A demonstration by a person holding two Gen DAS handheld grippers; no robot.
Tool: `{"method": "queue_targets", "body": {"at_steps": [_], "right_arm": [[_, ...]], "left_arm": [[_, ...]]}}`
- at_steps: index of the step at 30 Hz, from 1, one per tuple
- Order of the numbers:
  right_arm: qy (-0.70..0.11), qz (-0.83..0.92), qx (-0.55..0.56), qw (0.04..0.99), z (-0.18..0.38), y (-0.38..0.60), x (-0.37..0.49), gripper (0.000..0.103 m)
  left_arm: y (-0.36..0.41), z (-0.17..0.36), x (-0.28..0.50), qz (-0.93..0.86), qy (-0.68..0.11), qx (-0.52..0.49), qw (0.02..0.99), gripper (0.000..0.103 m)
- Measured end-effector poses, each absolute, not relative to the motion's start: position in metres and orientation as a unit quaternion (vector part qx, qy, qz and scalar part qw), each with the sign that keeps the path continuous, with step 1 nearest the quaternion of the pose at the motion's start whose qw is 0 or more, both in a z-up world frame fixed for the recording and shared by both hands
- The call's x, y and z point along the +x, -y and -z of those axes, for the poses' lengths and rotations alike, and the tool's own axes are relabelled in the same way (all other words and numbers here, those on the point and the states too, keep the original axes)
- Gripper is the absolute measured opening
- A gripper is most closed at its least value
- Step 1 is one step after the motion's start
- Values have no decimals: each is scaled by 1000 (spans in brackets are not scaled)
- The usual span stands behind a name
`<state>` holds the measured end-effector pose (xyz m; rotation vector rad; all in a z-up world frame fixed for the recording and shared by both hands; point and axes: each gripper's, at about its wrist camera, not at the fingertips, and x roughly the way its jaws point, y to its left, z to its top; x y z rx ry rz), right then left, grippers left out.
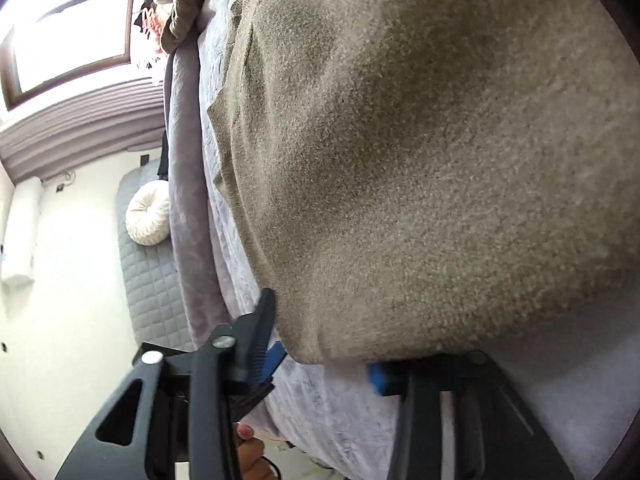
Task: Fold small clothes
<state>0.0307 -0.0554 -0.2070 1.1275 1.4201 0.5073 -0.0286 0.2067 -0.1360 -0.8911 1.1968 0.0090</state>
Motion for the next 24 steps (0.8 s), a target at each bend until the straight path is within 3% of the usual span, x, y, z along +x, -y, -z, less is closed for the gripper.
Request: {"method": "queue_targets", "body": {"at_steps": [5,15,18,20,22,24], "right_arm": [[-573,-261,537,561,194,61,41,8],[-550,-321,511,578,156,64,54,8],[-556,-323,501,579,158,67,52,8],[-567,-322,490,579,160,63,54,8],[-587,-320,473,574,163,63,52,12],[-619,-316,436,572,163,66,48,13]], "left_arm": [[-206,137,-8,63,-530,-438,723,98],[-190,151,96,150,-528,-458,699,98],[-170,139,114,154,-539,-411,719,84],[-160,136,121,143,-550,-374,733,68],[-157,141,125,134,-565,-359,731,62],[-158,148,125,122,-577,-354,726,62]]}}
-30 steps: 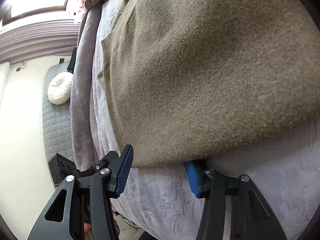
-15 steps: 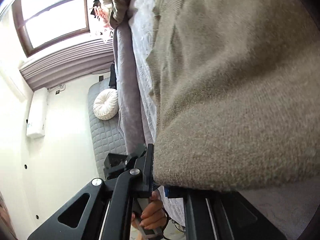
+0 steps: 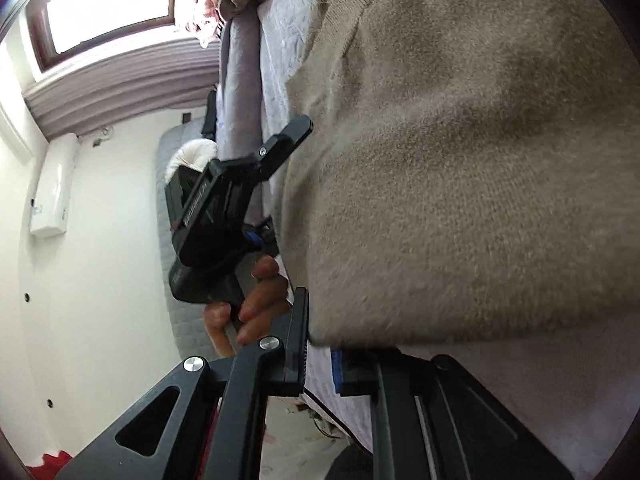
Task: Fold small clothes
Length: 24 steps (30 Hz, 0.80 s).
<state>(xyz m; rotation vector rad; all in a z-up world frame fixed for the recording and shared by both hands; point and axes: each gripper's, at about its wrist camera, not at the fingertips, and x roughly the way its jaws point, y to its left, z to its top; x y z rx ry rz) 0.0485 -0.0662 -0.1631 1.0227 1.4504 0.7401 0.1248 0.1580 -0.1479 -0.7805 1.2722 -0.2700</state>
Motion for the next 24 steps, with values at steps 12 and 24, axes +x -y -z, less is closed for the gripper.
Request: {"method": "queue_targets", "body": {"at_steps": [12,24], "right_arm": [[-600,-224,158,752,111,108,95,7],[-622,-218,215,720,174,122,99,5]], "left_arm": [[-137,149,126,70,-603,-258,752,42],[-107,87,120,106,-545,-251,793,21]]}}
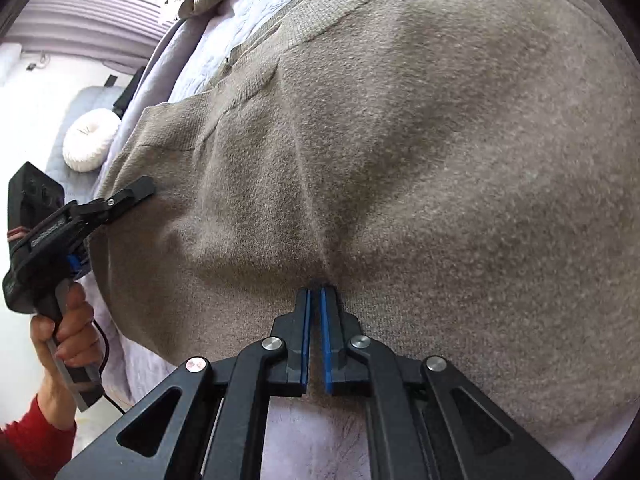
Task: Fold small clothes
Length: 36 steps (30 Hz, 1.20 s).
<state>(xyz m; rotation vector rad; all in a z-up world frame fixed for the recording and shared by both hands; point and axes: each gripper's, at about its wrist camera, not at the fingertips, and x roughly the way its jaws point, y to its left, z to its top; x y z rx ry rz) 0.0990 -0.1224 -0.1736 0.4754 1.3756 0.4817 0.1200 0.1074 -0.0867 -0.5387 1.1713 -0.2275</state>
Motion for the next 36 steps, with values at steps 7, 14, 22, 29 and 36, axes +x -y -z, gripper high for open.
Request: {"method": "queue_targets", "body": {"at_steps": [7,14,22,29,36], "right_arm": [[-604,-232,275,711,174,138,96,7],[-561,-227,359,710,161,184,81,7],[-524,-187,437,707,170,255,83,11],[-498,-187,506,679,180,290,85,12],[-461,-205,579,641,182,309,95,47]], "left_arm": [[-57,44,142,158,-528,-262,792,20],[39,21,170,223,-534,-214,787,20],[142,72,186,225,-585,-133,768,20],[153,58,179,188,-578,-77,790,21],[147,32,168,195,-558,-80,802,38]]}}
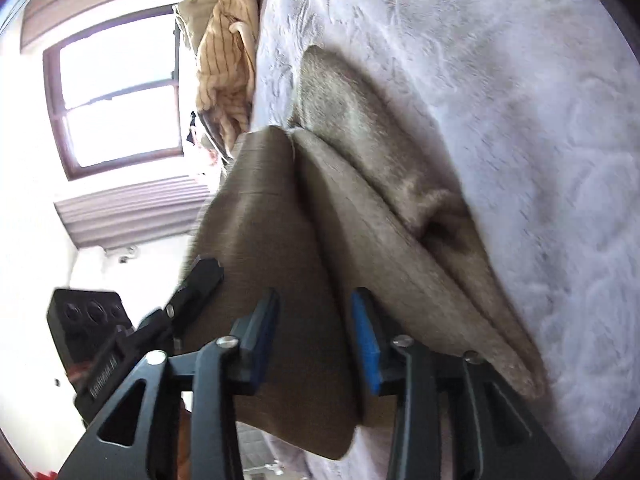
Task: Fold small clothes
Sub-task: 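Lift and fold the sweater bundle over with both tools, then lower the folded sweater onto the bed with the right tool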
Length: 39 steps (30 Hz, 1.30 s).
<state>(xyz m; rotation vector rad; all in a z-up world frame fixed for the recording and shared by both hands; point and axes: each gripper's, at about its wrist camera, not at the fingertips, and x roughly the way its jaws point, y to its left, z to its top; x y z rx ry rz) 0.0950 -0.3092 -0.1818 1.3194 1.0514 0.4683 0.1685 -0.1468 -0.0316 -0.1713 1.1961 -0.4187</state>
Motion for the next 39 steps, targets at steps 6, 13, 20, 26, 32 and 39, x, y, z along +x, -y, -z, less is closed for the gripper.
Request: {"method": "queue_targets", "body": {"at_steps": [6,13,20,26,32,39], "right_arm": [[-429,-208,648,594,196,315,119,50],[-422,-228,674,562,204,327,115,56],[-409,-244,679,559,197,334,110,64],[-429,-268,627,592,178,335,122,66],[-454,-274,580,618,170,340,128,67],[-480,-269,500,669,153,332,154,65]], "left_arm": [[158,15,163,202,-522,-80,824,62],[90,8,149,127,-507,-77,849,62],[71,56,158,89,-554,-67,825,62],[115,73,200,122,-552,-91,820,62],[117,52,225,111,-522,-117,837,62],[76,59,191,50,-530,-60,845,62]]}}
